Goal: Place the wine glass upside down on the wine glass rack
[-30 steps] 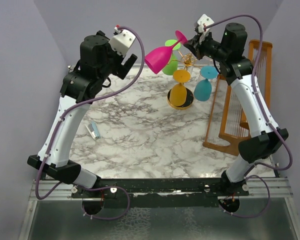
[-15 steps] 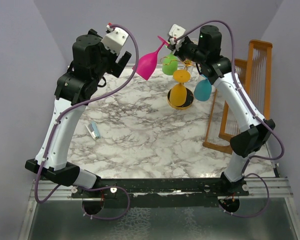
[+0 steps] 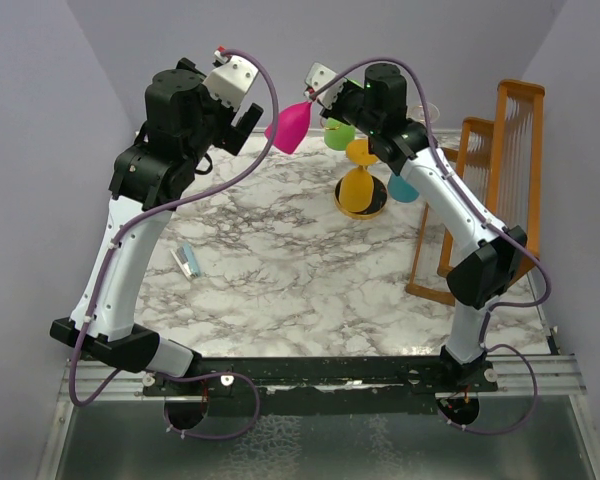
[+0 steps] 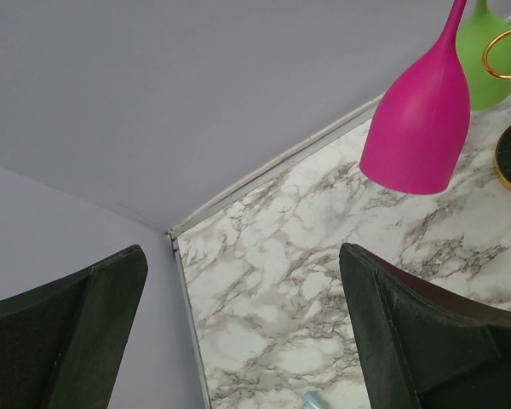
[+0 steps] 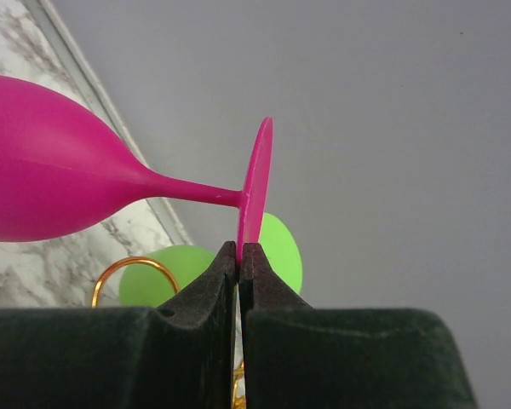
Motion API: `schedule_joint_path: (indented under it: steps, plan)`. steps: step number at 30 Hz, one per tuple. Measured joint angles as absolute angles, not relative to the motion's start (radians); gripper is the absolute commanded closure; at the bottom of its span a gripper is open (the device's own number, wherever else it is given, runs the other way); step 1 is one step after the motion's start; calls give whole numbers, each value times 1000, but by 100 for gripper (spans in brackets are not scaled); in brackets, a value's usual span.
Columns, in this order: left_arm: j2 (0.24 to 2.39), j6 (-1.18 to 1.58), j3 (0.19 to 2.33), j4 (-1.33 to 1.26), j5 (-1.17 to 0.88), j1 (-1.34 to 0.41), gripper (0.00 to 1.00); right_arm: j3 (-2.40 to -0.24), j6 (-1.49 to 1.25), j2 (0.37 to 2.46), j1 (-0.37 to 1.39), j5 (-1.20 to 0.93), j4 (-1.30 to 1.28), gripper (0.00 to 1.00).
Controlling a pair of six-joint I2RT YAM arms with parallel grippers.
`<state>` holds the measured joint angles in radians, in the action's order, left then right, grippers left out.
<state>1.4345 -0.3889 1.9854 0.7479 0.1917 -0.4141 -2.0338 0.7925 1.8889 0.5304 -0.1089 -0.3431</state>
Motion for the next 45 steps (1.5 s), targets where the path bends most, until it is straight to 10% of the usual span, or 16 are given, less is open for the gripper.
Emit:
schedule_joint_path:
  steps: [45]
  plan:
    - [1429,-395,1955,750,135,-414,1,-1709,1087,1789,531,123,-134,99]
